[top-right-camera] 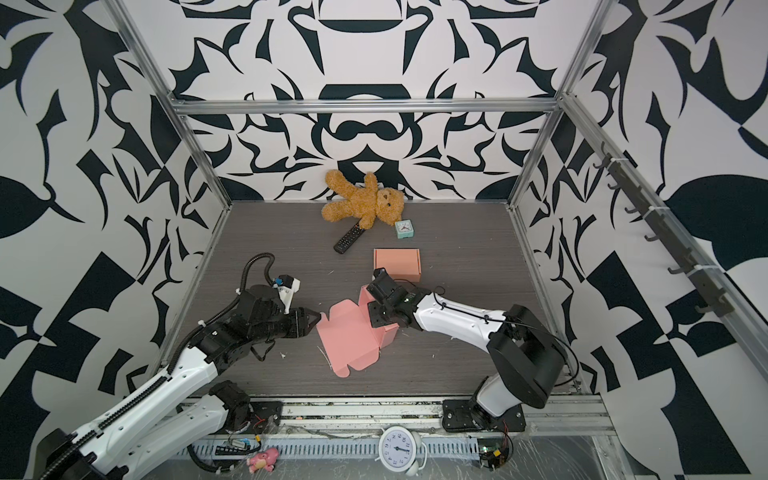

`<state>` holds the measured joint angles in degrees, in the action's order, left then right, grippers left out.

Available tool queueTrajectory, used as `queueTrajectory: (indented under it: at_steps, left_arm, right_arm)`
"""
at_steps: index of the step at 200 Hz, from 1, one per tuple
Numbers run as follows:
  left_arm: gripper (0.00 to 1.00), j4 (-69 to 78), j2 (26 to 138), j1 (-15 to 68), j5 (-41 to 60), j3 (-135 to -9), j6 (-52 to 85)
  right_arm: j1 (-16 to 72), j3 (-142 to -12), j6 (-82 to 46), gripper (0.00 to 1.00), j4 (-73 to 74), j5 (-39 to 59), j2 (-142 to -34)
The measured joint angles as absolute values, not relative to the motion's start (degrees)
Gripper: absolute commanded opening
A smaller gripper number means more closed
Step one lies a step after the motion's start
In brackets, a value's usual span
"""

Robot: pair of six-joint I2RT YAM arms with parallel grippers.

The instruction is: Fold the paper box

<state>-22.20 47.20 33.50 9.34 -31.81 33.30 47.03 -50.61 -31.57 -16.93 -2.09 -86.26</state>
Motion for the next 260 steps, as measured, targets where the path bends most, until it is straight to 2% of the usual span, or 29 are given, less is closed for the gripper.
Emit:
queueTrajectory:
  at_steps: [31,77,129,260]
  left_arm:
    - [0.5,-22.13,47.22,32.69,10.85,-31.59,33.85]
    - [0.61,-19.64,47.48,30.74,14.63,-28.34,36.12]
    - [0.61,-14.9,50.81,28.86,18.22,-24.67,38.74]
    - [0.65,0.03,61.52,28.69,21.91,-20.8,44.05]
  right_arm:
    - [43.83,-46.59,-32.75,0.54,-12.64,2.04,-83.96]
    - [38.68,-41.56,-34.74,0.54,-6.61,8.34,-81.52]
    - [35.24,-38.11,-36.42,0.54,-1.89,12.71,-80.51]
    - [31.18,-31.22,-37.1,0.54,1.43,14.79,-79.68]
